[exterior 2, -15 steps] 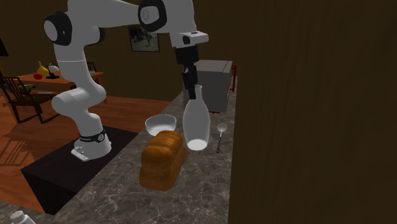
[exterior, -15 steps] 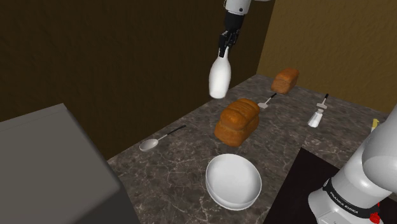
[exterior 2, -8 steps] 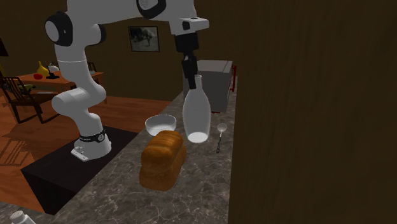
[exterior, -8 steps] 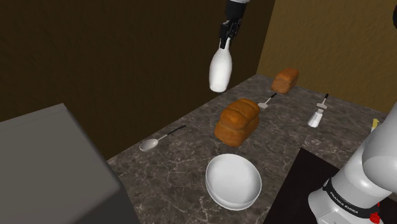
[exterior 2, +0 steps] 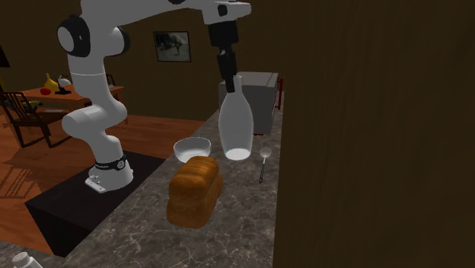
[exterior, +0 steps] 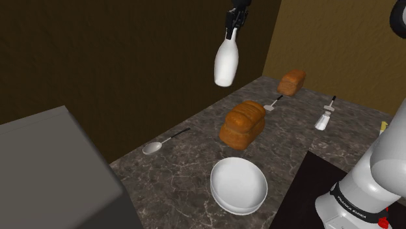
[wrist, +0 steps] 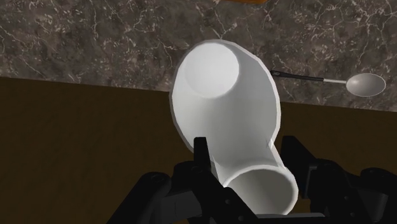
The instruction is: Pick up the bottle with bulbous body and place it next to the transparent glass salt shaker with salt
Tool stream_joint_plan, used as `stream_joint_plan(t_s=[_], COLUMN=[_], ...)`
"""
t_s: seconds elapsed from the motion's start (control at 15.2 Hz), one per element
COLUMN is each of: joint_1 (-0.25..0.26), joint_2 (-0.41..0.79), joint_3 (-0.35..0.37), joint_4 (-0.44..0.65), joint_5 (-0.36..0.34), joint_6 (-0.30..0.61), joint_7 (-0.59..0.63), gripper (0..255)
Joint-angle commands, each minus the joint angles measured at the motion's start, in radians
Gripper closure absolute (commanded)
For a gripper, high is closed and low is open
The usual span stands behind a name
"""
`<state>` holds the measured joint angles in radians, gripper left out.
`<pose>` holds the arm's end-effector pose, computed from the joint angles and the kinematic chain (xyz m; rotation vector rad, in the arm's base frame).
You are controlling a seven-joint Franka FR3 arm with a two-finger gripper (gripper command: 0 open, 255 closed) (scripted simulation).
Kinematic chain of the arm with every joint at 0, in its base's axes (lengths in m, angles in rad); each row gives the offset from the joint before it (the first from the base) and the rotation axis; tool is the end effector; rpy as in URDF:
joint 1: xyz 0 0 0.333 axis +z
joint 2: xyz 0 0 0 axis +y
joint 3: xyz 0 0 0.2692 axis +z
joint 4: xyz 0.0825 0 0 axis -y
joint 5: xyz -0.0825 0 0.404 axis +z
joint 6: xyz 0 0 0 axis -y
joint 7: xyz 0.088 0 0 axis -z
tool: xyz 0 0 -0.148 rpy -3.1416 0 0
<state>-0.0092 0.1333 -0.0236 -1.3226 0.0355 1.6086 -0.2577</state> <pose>0.6188 -0.0143 0.5843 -3.1021 -0.3532 -0.2437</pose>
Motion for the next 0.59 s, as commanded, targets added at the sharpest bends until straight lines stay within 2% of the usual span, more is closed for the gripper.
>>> stream_joint_plan(t_s=[0.0,0.53], joint_1=[0.000,-0.003], joint_2=[0.012,0.098], joint_3=[0.000,-0.001], joint_4=[0.047,0.286], joint_5=[0.000,0.003], joint_6=[-0.035,-0.187], joint_7=[0.001,0.004], gripper=[255,255])
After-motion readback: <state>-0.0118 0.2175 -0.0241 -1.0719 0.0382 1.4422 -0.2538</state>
